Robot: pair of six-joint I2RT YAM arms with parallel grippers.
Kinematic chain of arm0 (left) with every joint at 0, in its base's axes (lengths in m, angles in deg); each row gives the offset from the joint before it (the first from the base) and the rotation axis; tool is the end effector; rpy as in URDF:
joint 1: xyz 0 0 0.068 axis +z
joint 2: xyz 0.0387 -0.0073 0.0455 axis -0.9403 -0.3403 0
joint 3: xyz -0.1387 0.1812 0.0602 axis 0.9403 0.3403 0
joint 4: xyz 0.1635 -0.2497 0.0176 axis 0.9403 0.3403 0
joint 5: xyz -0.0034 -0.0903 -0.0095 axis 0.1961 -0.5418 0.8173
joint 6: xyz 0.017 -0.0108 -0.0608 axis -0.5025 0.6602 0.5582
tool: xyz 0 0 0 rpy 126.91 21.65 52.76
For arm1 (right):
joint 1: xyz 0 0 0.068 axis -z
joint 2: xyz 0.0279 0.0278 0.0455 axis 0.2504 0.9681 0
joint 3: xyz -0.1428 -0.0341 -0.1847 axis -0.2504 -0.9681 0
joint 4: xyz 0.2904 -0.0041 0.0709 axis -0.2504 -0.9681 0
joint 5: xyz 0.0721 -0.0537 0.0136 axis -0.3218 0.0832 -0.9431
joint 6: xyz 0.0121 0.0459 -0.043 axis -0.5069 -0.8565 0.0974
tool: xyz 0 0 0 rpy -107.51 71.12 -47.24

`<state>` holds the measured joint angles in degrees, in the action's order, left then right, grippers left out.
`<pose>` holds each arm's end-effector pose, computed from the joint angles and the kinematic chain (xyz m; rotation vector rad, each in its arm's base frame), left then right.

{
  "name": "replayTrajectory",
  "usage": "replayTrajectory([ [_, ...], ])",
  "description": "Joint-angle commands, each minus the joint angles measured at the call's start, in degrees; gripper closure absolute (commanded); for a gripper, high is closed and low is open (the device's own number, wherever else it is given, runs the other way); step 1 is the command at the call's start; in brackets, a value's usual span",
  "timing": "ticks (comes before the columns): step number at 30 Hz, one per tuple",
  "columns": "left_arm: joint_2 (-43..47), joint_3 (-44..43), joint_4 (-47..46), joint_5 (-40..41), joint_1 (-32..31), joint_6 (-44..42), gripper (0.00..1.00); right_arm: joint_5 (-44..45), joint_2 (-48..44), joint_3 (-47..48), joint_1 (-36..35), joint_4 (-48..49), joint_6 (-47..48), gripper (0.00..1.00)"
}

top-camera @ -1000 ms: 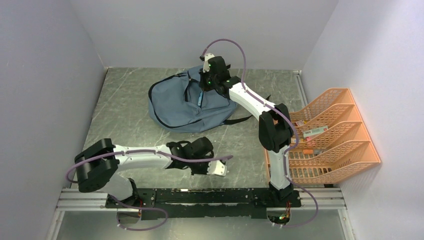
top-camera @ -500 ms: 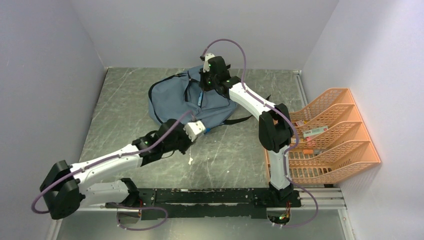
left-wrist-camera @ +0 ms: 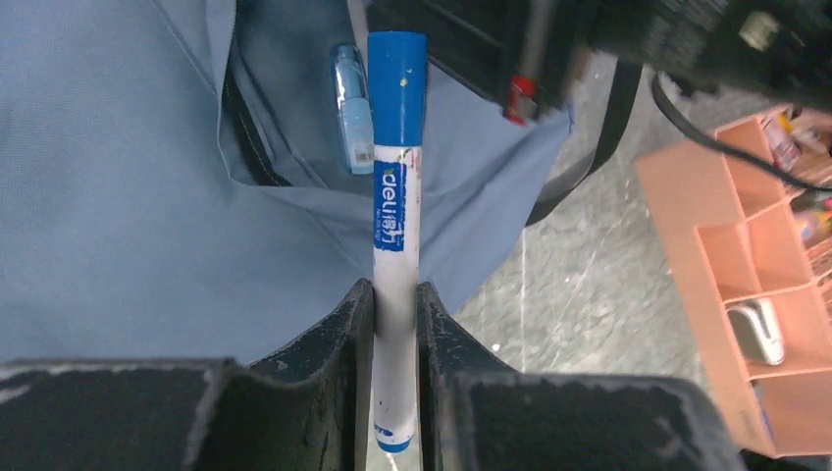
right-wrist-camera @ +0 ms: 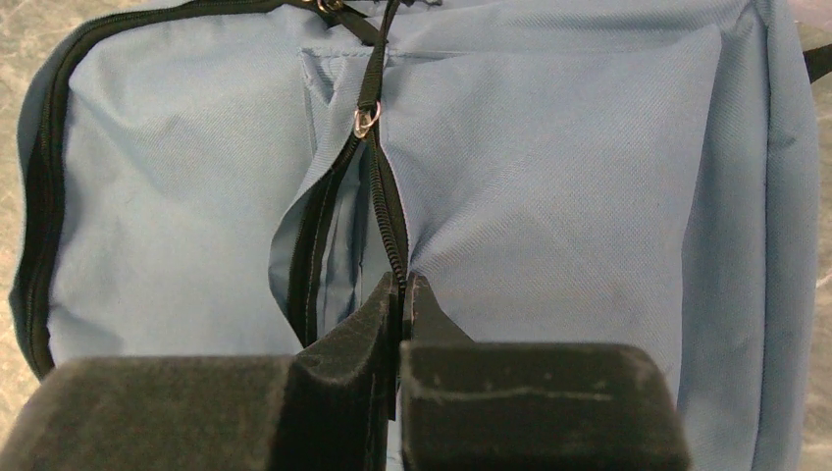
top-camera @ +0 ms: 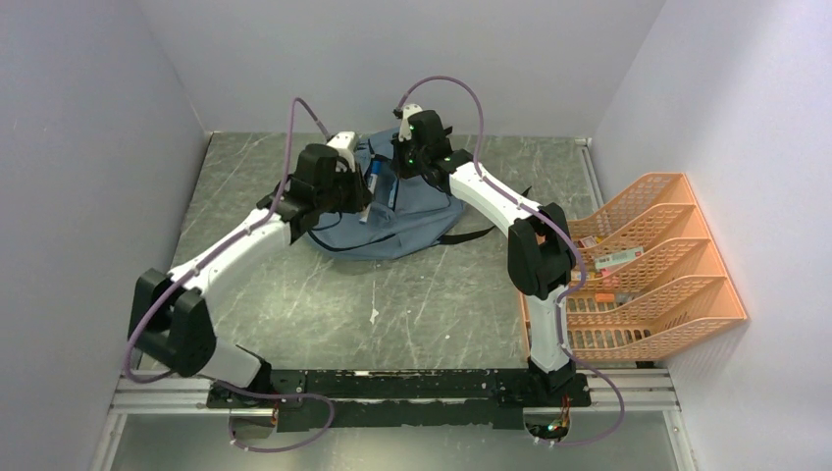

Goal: Pack the student bag
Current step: Place the stationery in the student bag.

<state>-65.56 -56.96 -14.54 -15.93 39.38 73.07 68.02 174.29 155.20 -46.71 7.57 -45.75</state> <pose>0.3280 -0.1965 0.2501 0.2276 2.1178 -0.5553 0.4432 0.2842 0.2215 -0.4832 2.0973 0.5165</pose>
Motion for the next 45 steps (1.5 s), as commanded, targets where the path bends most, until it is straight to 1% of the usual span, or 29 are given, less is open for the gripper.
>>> replayTrajectory([
  [1, -6.07, -4.77, 3.36, -13.4, 5.62, 8.1, 0.95, -0.09, -3.3, -0.4, -0.17, 0.95, -0.65, 1.0],
  [4, -7.88, -4.72, 2.95, -14.97, 7.14, 9.56, 0.95, 0.41, -3.53, -0.45, -0.15, 0.96, -0.44, 1.0],
  [7, -8.48, -3.91, 1.69, -15.84, 7.25, 11.05, 0.95, 0.73, -3.55, -0.43, -0.22, 0.89, -0.3, 1.0],
  [10, -10.04, -5.01, 1.86, -17.2, 7.25, 12.09, 0.95, 0.64, -3.57, -0.5, -0.17, 1.07, -0.43, 1.0],
  [16, -14.17, -9.37, 5.69, -14.53, 7.33, 14.18, 0.95, 0.34, -3.62, -0.44, -0.18, 1.2, -0.94, 1.0],
  [21, -17.56, -10.52, 4.29, -13.49, 7.65, 16.41, 0.95, 0.2, -3.89, -0.45, -0.19, 0.96, -0.85, 1.0],
  [35, -29.97, -24.1, 3.53, -13.24, 9.48, 18.95, 0.95, -0.57, -4.65, -1.27, -0.31, 0.86, -0.87, 1.0],
  [41, -34.65, -28.18, 0.27, -14.79, 9.8, 20.83, 0.95, -0.9, -4.83, -1.08, -0.38, 0.86, -1.18, 1.0],
  [45, -37.01, -29.28, -3.6, -15.69, 9.73, 22.94, 0.95, -1.27, -4.78, -1.14, -0.76, 1.08, -1.57, 1.0],
])
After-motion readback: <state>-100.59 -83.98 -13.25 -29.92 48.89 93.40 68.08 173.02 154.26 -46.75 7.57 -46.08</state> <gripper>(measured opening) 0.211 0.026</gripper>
